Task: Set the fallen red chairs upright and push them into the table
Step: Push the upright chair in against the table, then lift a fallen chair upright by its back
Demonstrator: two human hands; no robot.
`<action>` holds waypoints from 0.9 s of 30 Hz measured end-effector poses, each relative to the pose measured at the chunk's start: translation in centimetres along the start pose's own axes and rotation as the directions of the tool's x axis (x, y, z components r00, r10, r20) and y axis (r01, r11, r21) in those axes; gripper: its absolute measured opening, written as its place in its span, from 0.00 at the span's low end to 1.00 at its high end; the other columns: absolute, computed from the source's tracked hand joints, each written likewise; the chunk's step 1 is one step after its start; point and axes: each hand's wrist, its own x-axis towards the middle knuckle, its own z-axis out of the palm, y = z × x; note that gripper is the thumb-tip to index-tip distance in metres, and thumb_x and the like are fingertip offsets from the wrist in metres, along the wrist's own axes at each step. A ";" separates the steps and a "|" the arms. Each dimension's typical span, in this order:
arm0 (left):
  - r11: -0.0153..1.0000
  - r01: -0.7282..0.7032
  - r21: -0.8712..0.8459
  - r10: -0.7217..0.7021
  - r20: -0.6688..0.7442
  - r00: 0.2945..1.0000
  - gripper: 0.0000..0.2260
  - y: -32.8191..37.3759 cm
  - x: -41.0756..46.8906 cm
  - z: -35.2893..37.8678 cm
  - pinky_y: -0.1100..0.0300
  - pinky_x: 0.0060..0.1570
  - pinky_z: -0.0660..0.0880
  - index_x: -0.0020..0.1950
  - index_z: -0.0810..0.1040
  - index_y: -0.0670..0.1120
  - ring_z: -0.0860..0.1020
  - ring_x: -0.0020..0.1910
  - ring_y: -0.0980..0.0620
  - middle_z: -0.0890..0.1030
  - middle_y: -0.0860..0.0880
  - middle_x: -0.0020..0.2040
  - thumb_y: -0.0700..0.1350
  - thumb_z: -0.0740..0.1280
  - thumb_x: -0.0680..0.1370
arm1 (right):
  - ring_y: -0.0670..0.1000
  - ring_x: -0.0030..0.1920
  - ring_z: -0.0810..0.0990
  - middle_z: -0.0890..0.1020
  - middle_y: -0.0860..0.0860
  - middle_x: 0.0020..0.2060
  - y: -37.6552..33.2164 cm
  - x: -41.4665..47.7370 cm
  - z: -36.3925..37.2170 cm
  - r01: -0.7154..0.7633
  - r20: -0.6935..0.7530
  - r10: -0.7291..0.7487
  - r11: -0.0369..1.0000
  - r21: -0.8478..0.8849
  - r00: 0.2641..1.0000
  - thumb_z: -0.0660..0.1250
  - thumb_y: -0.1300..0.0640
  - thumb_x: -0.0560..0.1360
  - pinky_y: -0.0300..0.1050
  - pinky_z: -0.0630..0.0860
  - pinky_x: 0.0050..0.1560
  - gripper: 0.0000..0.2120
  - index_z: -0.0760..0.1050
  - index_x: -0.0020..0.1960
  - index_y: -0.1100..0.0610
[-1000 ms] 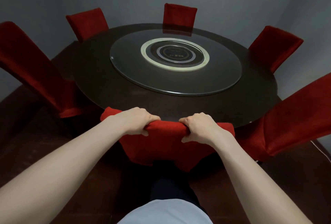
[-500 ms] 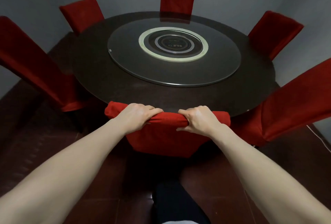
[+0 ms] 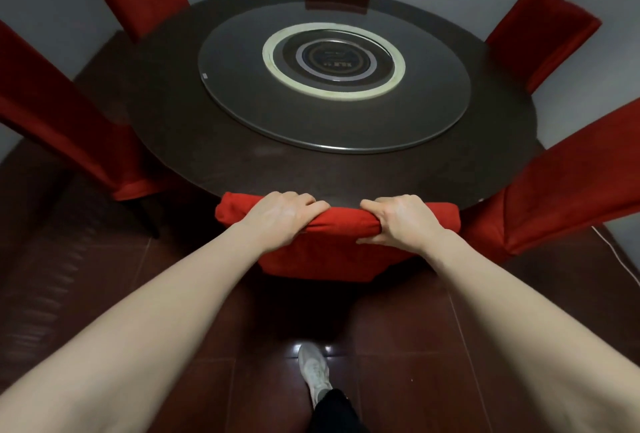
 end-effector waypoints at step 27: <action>0.916 0.387 -0.103 -0.393 -0.041 0.919 0.13 -18.4 -2.3 -13.0 0.48 0.54 0.76 0.62 0.75 0.56 0.75 0.59 0.50 0.79 0.54 0.57 0.57 0.62 0.79 | 0.59 0.54 0.79 0.82 0.52 0.52 -5.8 26.2 -12.2 0.233 -0.003 -0.234 0.965 0.119 0.972 0.62 0.41 0.77 0.53 0.76 0.50 0.18 0.72 0.61 0.50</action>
